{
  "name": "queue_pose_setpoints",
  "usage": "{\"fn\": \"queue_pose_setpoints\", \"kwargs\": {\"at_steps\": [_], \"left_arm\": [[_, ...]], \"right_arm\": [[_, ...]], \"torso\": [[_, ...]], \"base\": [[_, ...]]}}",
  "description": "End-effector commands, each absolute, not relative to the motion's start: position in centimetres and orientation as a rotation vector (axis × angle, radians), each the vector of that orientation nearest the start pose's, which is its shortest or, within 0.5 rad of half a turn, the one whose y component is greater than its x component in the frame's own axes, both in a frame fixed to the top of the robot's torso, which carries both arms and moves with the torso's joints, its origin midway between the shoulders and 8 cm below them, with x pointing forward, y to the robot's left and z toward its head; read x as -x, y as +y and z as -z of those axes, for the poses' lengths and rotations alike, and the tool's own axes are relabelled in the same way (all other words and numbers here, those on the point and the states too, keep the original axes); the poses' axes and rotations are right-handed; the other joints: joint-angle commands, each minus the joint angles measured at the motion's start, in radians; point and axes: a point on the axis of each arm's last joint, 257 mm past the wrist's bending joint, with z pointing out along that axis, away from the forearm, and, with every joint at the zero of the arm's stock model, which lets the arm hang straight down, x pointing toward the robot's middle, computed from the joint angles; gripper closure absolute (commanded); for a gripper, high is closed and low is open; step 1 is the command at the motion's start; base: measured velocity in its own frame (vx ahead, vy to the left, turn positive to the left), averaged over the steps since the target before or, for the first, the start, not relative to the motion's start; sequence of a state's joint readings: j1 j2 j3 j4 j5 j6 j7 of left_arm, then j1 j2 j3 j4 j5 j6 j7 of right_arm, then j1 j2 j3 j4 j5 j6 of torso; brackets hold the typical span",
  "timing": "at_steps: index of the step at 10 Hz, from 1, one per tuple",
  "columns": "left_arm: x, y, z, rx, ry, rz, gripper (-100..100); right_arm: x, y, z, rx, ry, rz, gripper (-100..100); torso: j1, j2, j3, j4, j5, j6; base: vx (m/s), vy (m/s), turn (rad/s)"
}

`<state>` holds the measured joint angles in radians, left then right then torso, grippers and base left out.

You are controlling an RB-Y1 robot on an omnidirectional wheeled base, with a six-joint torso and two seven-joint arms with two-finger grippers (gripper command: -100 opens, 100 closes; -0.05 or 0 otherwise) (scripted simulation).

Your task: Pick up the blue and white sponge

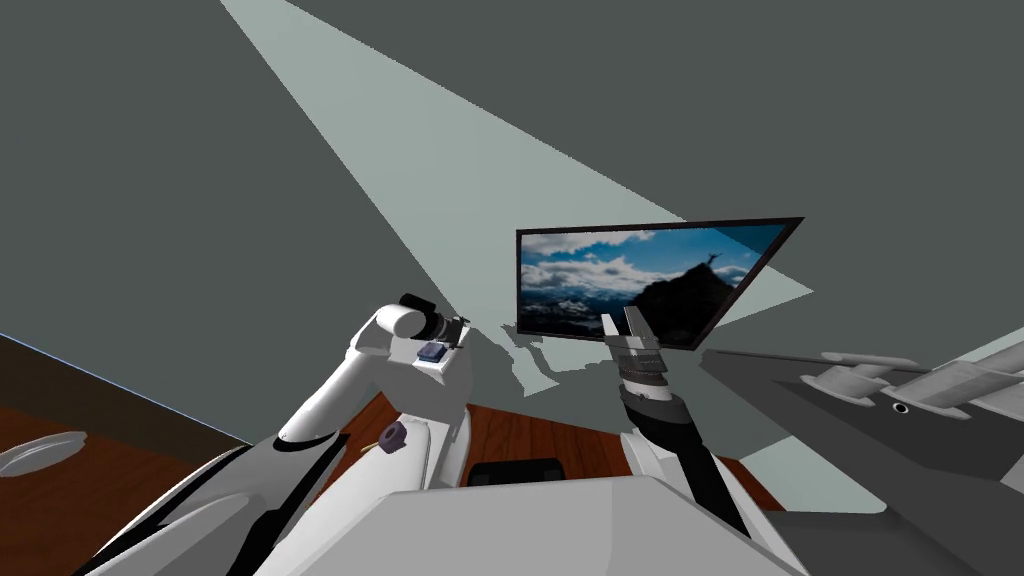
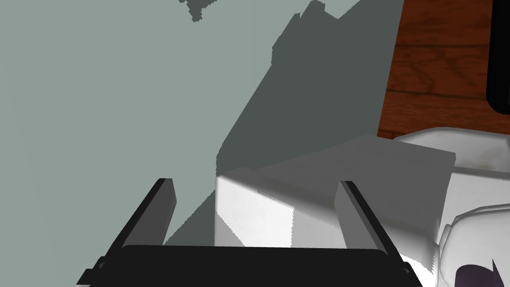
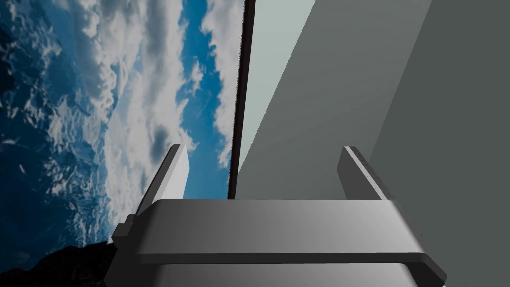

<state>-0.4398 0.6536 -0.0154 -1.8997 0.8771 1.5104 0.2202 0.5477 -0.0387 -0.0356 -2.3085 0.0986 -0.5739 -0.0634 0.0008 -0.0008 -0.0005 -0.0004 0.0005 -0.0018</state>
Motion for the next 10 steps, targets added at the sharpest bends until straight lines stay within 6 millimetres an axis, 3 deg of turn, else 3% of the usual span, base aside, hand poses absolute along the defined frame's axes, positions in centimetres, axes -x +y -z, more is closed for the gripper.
{"fn": "queue_pose_setpoints", "kwargs": {"at_steps": [1,10], "left_arm": [[-48.5,22.8,16.8,1.751,2.161,0.865,-100],[-44.9,26.5,18.8,1.966,2.218,0.538,-100]], "right_arm": [[-32.4,-27.3,-3.5,-0.536,0.653,-1.268,0],[-32.4,-27.3,-3.5,-0.536,0.653,-1.268,0]], "torso": [[0.000,0.000,0.000,0.000,0.000,0.000],[0.000,0.000,0.000,0.000,0.000,0.000]], "base": [[0.013,0.021,-0.026],[0.015,0.020,-0.012]]}}
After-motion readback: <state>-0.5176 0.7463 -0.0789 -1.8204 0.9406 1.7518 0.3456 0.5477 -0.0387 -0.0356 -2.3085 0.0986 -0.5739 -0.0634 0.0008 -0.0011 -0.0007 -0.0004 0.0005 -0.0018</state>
